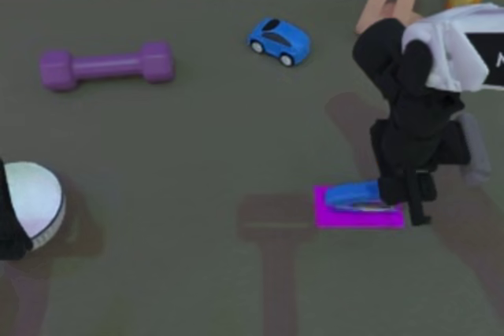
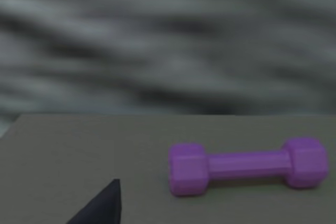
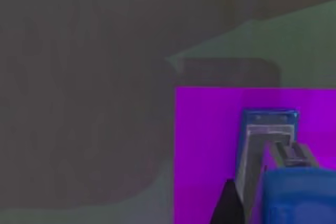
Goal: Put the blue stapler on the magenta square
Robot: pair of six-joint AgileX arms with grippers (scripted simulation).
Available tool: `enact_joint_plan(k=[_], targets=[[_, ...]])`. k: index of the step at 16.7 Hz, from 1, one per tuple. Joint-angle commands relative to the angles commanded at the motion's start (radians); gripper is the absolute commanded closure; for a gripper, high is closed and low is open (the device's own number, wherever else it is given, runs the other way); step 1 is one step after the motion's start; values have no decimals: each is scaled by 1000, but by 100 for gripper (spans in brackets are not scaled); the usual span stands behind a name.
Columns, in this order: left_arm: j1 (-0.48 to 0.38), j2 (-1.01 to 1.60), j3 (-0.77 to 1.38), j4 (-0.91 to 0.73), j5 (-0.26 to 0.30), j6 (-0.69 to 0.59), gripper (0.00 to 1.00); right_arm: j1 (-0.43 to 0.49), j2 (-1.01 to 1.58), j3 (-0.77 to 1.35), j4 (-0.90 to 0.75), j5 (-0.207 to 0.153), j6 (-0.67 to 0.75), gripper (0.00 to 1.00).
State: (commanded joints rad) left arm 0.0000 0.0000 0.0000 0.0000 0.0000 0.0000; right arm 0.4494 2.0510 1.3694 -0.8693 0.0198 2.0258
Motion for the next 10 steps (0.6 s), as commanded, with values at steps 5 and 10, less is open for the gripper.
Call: enact_joint_plan(k=[5,10], targets=[[0,0,0,0,0,0,0,0,0,0,0,0,0,2],[0,0,0,0,0,0,0,0,0,0,0,0,0,0]])
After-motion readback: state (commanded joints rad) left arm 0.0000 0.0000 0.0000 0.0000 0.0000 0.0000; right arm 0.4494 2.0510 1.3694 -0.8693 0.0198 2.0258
